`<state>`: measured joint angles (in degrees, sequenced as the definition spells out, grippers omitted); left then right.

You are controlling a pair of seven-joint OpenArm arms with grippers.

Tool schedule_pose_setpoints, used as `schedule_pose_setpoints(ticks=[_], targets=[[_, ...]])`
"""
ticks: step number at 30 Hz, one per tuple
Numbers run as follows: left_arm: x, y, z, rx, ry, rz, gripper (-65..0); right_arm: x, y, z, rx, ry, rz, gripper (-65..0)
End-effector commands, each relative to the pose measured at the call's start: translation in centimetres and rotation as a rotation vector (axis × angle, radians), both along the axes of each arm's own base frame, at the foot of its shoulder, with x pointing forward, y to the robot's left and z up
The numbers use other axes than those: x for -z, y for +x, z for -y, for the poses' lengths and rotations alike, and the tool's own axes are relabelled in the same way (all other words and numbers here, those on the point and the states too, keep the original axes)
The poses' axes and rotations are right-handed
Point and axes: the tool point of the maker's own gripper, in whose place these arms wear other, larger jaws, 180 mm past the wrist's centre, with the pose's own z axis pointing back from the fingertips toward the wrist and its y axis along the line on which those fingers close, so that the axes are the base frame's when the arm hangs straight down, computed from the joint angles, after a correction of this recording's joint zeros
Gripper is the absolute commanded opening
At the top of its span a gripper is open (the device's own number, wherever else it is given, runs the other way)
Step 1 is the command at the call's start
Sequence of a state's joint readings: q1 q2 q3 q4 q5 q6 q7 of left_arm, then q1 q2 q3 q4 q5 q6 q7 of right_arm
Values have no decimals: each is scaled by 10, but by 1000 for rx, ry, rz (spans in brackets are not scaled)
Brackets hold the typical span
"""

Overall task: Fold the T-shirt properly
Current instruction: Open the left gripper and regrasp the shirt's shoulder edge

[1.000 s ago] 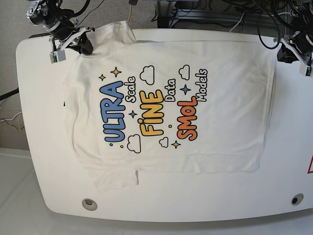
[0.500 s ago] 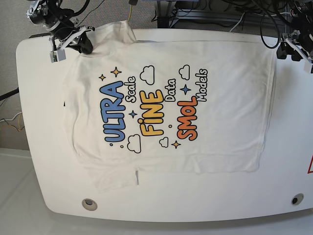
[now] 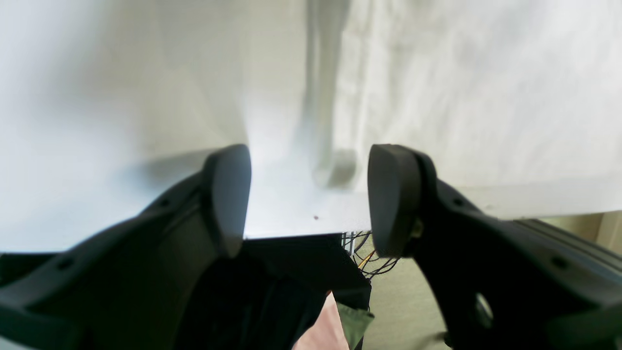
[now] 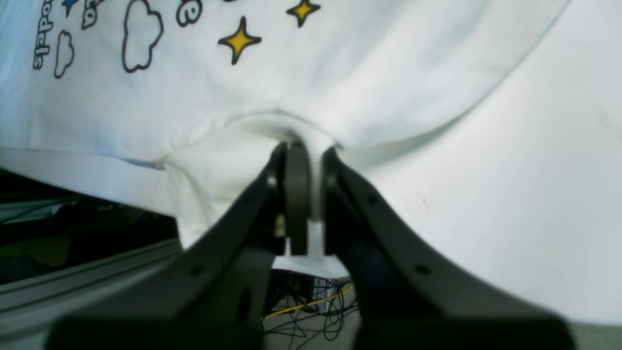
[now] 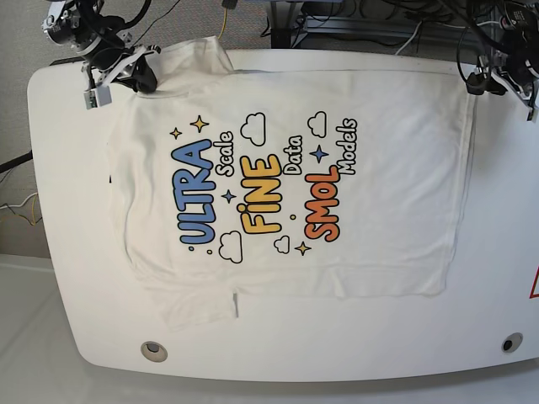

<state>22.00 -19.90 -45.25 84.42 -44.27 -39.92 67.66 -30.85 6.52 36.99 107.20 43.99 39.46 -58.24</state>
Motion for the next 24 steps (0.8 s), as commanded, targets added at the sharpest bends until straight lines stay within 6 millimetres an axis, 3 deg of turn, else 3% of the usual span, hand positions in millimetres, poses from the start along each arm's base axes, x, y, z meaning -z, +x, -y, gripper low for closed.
schedule_pose_setpoints(ticks=[1,8,14,24], targets=[[-3,6,-2,16,6,12,-297,-10,6,2,-10,-2,43,-650],[6,7,9,39,-24,-7,-297,-10,5,2,-10,-2,42,-650],[10,17,26,80,-49,13,-300,-10,5,2,-10,-2,42,-650],[23,14,56,100,-112,2,-300,-10,5,2,-11,-5,42,-650]])
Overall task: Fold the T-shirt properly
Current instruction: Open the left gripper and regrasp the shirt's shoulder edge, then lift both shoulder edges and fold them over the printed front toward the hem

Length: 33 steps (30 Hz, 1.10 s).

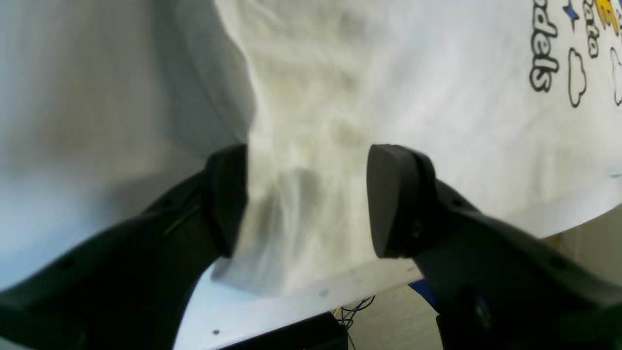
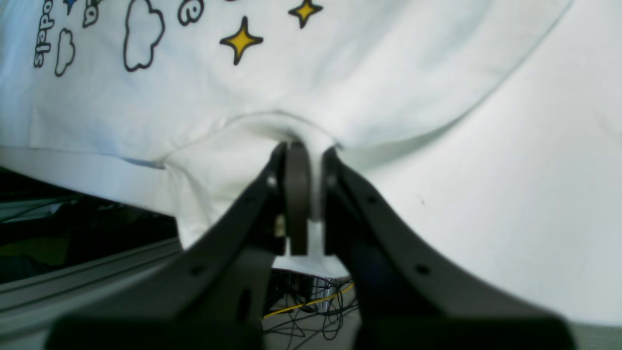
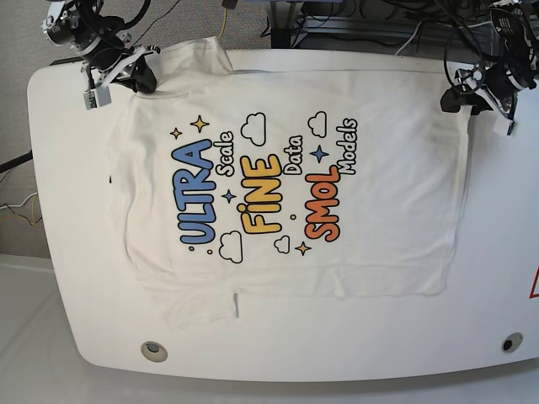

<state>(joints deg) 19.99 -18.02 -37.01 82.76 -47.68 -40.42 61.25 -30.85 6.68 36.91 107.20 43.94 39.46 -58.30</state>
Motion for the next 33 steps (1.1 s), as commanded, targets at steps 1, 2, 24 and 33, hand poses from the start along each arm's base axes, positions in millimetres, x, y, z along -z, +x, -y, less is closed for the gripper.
schedule_pose_setpoints(ticks=[1,2,24,33], targets=[[16,-19,5,44,28,-108,-300,-10,5,2,-7,-2,43,-650],[16,-19,7,48,25,-109,-300,-10,5,2,-7,-2,43,-650],[14,-27,-5,28,44,-131,-623,-11,6,2,-7,-2,46,-650],[8,-30,-20,-2,66,-136,-623,-11,7,2,-8,-3,48,-650]])
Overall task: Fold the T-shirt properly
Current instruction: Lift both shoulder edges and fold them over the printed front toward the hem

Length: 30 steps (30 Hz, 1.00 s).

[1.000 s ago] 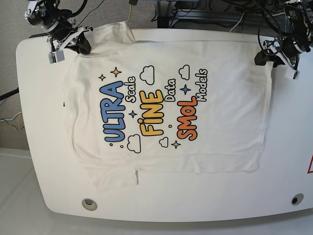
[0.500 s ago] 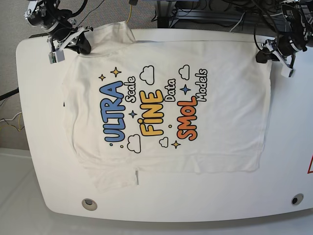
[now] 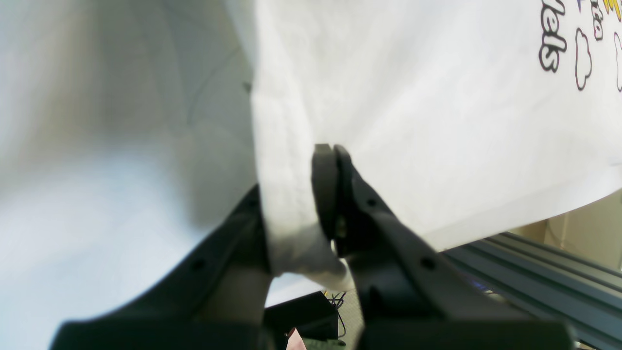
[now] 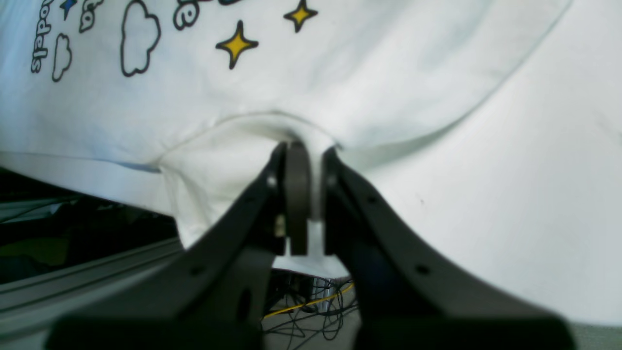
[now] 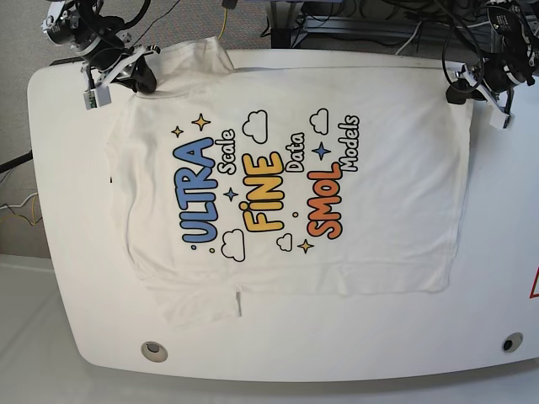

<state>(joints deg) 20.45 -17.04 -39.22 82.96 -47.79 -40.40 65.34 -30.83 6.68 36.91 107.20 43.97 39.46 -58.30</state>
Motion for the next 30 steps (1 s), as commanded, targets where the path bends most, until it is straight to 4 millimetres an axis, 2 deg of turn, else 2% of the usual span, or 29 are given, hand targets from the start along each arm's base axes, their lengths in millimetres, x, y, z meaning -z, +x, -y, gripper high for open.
schedule_pose_setpoints(ticks=[1,11,19,30], targets=[[0,-14,-21,12,78,-78,-623,-11,6,2,-8,-2,48,-650],[-29,1,-31,29,159,-5,-623,-16,16,1,-11,-3,74,-650],[-37,16,-28,36,162,38,-624,-33,26,-2,-34,-28,131,-650],[-45,35,-25,31,154,87,-624,-33,29,-4,-41,-29,127,-650]])
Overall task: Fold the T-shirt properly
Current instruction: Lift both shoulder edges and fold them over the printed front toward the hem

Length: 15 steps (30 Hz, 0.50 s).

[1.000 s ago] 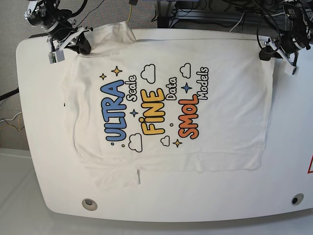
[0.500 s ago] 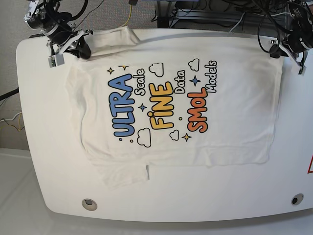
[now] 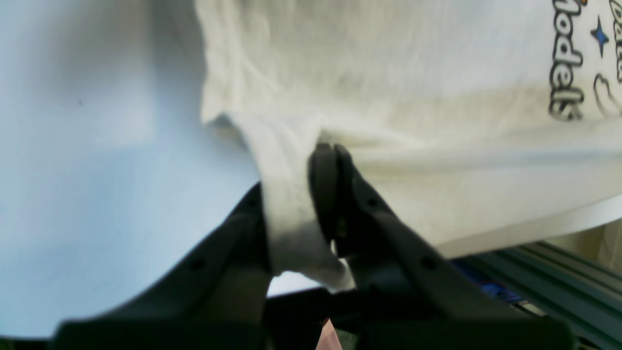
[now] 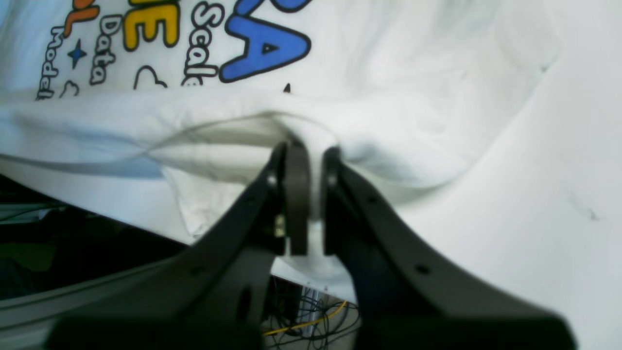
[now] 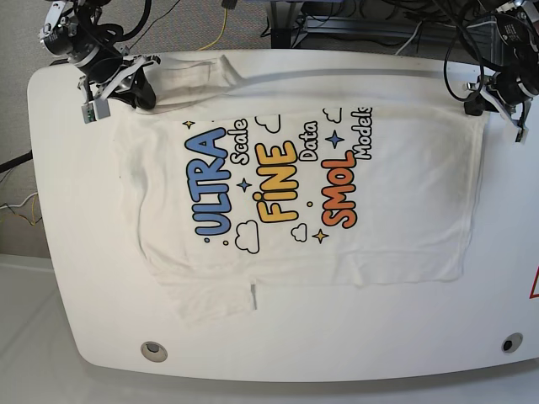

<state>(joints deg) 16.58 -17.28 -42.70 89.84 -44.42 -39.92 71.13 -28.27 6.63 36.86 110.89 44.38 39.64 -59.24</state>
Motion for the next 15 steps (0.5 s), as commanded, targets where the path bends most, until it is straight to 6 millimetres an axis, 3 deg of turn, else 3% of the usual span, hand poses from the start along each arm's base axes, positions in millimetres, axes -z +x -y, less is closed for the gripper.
schedule_pose_setpoints(ticks=[1,15], targets=[[-13,12,-5,5,17,52,-624,-11,7,0,-9,2,46,-650],[-29,42,-3,3,8,131,-624,-33,30,-5,-9,64,144,-650]])
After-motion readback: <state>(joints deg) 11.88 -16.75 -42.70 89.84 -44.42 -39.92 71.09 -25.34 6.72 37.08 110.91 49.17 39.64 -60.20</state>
